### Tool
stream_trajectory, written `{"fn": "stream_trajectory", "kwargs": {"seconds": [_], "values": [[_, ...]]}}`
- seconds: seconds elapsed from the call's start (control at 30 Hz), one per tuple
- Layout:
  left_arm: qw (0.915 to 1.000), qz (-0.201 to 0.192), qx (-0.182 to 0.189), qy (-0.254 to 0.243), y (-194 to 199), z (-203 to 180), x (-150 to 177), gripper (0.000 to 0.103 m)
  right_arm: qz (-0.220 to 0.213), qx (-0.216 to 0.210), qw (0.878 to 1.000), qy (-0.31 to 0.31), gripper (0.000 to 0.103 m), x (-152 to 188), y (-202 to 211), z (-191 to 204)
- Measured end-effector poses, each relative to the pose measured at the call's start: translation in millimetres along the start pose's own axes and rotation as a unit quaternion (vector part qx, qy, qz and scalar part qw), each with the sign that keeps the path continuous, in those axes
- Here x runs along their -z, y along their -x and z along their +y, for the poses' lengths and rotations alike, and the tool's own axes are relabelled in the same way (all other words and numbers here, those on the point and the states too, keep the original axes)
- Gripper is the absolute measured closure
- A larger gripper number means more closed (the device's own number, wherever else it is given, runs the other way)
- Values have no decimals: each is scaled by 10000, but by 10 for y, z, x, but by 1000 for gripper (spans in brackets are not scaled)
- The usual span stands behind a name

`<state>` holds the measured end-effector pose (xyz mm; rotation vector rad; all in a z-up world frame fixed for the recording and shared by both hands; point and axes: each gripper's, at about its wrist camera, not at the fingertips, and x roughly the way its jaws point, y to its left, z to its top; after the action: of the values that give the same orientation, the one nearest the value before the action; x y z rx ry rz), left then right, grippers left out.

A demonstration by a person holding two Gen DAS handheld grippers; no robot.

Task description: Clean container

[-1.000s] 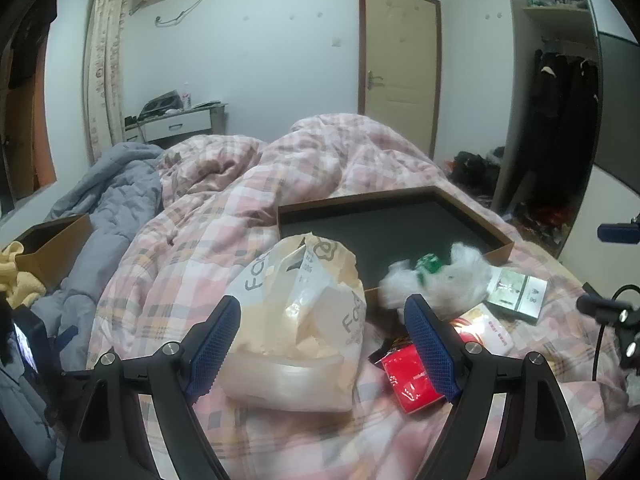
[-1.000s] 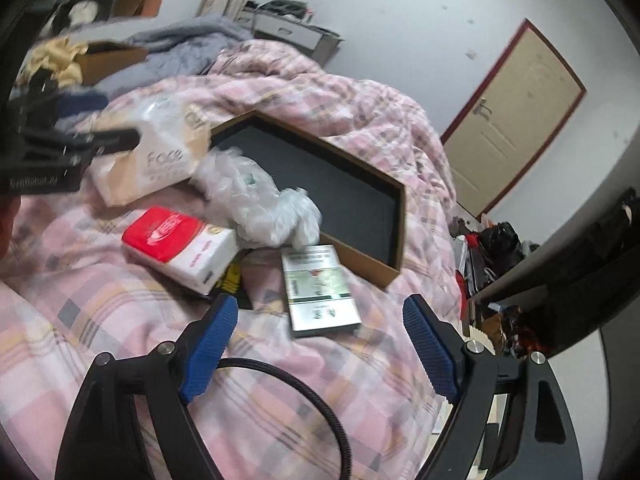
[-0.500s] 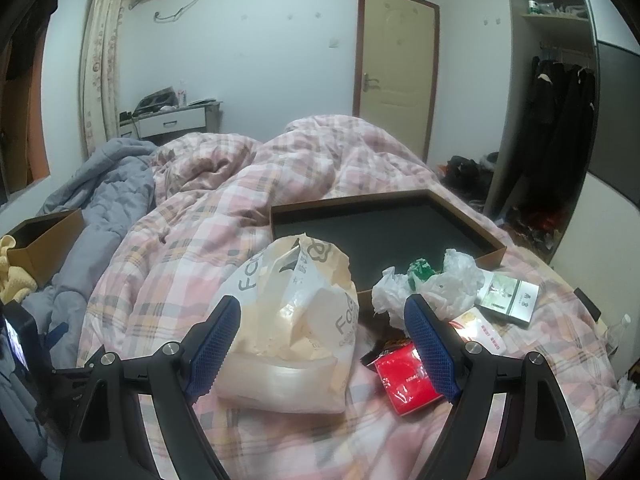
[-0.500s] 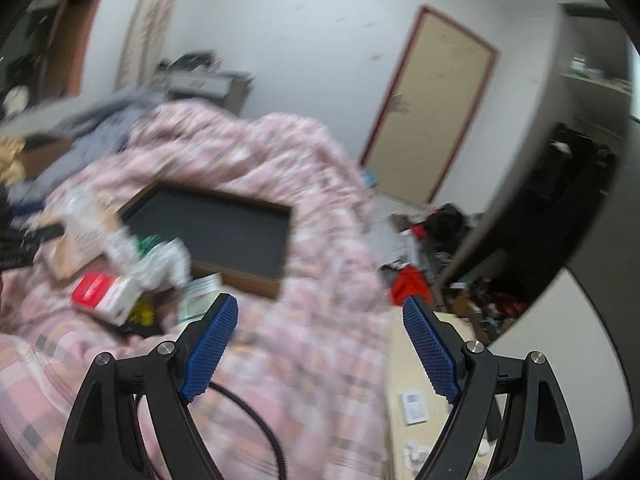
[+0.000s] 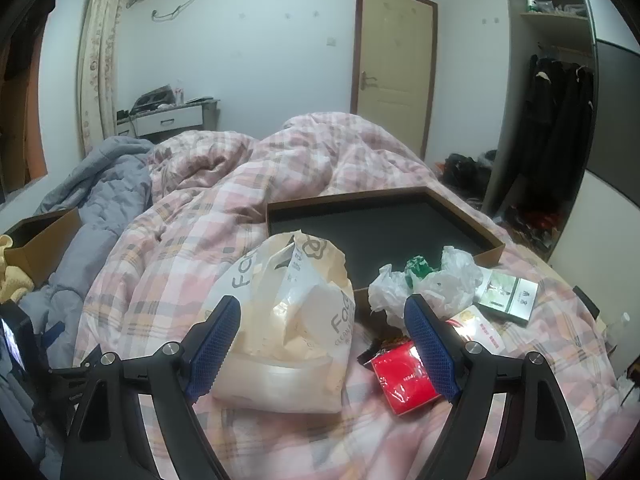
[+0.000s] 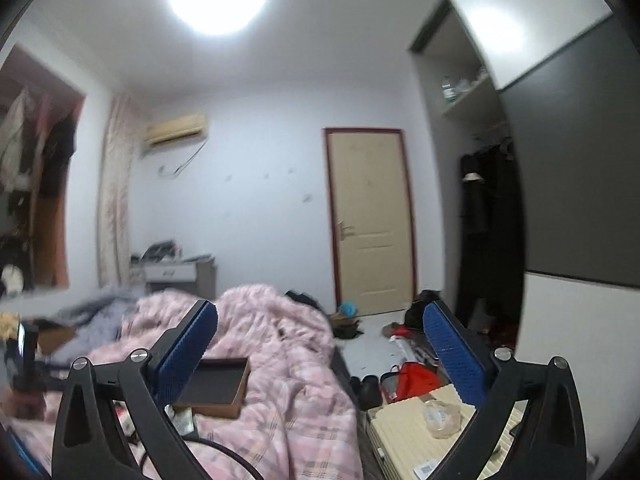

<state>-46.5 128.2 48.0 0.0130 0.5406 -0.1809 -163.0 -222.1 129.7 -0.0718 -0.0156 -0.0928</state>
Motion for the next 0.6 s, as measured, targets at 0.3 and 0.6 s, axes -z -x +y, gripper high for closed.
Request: {"fn": "stream_trajectory", "kwargs": {"seconds": [0.3, 0.6], "values": [[9995, -3, -6, 306, -80, 129, 25, 21, 1428, -819, 9858, 319, 0, 393, -1073, 797], [9953, -107, 191, 941, -162, 334, 52, 15, 1618, -1256, 9786, 194, 0, 627, -1135, 1072]]}}
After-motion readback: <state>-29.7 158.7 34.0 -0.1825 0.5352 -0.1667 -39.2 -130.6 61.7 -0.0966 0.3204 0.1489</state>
